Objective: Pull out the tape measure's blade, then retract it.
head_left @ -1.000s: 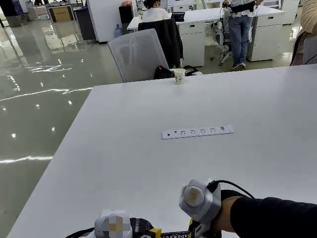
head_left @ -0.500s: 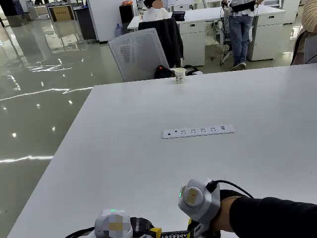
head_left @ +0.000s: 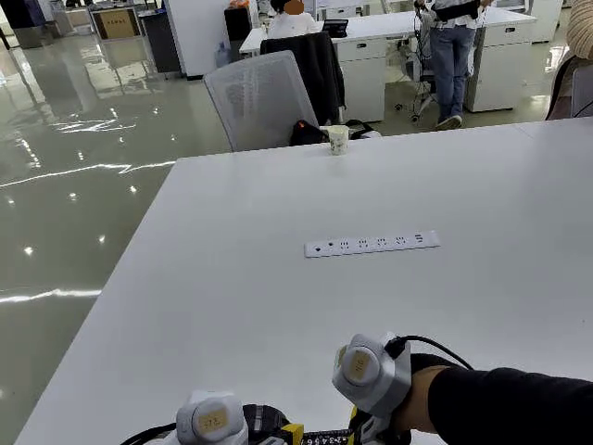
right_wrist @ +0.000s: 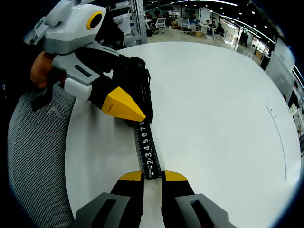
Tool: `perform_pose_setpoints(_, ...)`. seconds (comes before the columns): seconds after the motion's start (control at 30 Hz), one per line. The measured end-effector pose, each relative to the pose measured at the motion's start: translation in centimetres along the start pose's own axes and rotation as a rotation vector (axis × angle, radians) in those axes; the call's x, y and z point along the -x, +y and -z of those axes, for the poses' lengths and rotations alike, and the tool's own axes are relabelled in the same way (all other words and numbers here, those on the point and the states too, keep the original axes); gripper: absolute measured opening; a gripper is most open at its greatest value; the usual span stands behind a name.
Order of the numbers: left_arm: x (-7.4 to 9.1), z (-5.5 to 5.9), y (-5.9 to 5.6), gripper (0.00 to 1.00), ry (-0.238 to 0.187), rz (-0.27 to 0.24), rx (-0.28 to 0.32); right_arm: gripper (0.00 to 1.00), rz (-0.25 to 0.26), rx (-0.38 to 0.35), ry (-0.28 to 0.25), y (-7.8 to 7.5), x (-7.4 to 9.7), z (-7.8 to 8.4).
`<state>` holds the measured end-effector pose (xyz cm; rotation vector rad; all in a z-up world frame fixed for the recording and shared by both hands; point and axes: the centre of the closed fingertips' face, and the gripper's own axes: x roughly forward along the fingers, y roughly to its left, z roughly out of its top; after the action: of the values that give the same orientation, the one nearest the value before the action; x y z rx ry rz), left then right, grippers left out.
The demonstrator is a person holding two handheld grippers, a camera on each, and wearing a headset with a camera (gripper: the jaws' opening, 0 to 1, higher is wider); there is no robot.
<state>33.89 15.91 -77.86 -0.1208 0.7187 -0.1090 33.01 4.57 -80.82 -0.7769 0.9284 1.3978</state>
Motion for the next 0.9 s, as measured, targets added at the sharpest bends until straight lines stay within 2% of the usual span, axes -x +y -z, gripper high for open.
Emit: perform_pose_setpoints(0.9,0.04,0.03,-0.06,0.62,-0.010,0.001,-0.018,0.11,-0.011,-0.003,0.000,0.36,-0.52,-0.83)
